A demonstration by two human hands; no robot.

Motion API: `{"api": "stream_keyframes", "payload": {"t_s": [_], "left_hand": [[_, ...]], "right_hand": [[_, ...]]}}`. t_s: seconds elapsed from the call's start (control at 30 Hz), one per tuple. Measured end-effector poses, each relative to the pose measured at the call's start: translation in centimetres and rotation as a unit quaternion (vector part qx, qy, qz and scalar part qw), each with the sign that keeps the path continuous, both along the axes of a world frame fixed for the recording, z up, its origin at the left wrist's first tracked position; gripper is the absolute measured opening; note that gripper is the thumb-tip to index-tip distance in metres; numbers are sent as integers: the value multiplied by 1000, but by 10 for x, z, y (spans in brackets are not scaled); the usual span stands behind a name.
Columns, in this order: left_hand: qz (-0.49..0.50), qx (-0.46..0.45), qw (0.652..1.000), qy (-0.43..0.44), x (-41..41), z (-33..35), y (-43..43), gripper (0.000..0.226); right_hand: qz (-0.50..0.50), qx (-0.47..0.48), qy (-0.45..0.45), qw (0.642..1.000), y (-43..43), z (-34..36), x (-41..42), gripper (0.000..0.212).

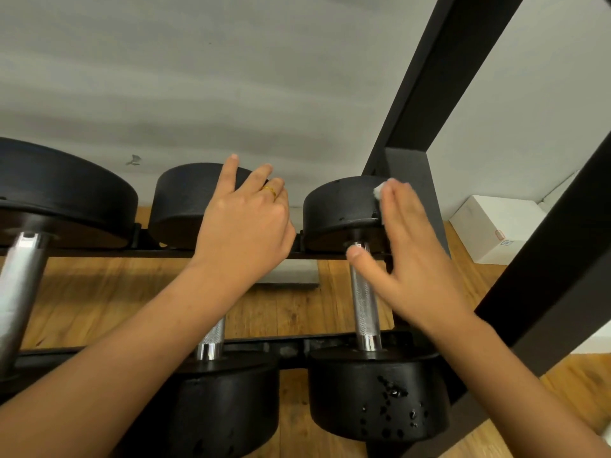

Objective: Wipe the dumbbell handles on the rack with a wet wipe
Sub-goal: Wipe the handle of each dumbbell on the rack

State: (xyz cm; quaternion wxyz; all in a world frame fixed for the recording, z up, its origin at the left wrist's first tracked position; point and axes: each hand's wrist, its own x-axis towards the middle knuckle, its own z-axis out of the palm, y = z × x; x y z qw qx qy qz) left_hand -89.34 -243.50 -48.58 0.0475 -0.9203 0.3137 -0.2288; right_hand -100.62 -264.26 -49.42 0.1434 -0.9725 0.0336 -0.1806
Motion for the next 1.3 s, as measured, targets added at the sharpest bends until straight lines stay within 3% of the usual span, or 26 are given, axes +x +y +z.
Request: {"api": "stream_keyframes", "payload": {"t_s": [0.13,0.33,0.5,0.7,0.87,1.07,1.2,1.3], "left_hand": [[-3,1,1000,-3,0,-1,2,50],[4,8,1000,-3,1,0,0,47],[6,3,1000,-5,0,0,0,48],[-4,8,1000,-10,0,0,2,48],[3,20,1000,-5,0,2,2,51],[-22,-2,1000,-11,0,1,3,51],[-31,-40,999,-10,6,1,9,52],[-19,-67,998,2,7,3,16,54]], "right_hand": [[-28,83,-8,996,0,2,6,90],[42,-51,30,997,-5,6,-6,89],[-19,60,7,998,7,9,13,88],[88,-174,-14,981,16,-5,4,79],[68,-185,29,980,11,21,38,81],[131,-307,41,942,16,14,20,76],[102,-300,65,946,12,30,45,78],[131,-338,79,929,15,26,29,78]]}}
